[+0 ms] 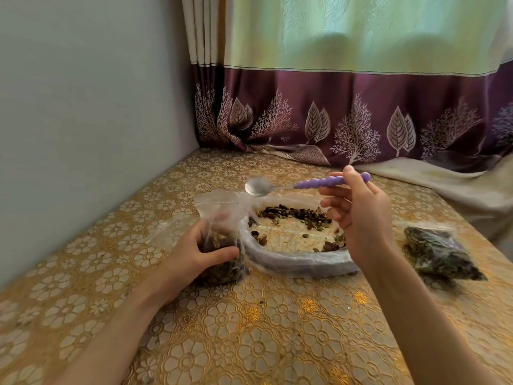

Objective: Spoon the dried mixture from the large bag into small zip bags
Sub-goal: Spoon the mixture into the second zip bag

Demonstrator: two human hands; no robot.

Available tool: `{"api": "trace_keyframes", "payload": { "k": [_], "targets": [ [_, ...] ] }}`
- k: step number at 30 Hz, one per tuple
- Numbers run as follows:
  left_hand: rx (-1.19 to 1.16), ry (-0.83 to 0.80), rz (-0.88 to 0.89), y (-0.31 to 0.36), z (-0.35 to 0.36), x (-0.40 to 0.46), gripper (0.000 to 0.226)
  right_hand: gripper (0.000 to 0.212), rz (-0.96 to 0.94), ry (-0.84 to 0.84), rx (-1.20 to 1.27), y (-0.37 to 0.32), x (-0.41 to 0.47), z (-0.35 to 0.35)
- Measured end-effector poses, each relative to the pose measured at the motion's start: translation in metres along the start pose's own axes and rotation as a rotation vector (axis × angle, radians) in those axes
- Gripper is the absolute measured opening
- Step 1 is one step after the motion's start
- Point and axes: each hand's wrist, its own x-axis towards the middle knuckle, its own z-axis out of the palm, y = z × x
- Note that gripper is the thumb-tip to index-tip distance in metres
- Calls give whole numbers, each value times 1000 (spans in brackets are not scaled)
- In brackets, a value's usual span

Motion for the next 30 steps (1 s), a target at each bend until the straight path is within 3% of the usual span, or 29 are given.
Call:
{"api": "trace_keyframes", "payload": {
  "k": [8,21,30],
  "targets": [
    [23,16,20,-1,0,0,61,32,-60,53,-418,25,10,-17],
    [56,29,47,1,0,-2,57,28,248,-248,-367,23,14,-17],
    [54,26,40,-2,0,-1,54,57,222,-222,-407,33,8,-9]
  ]
}}
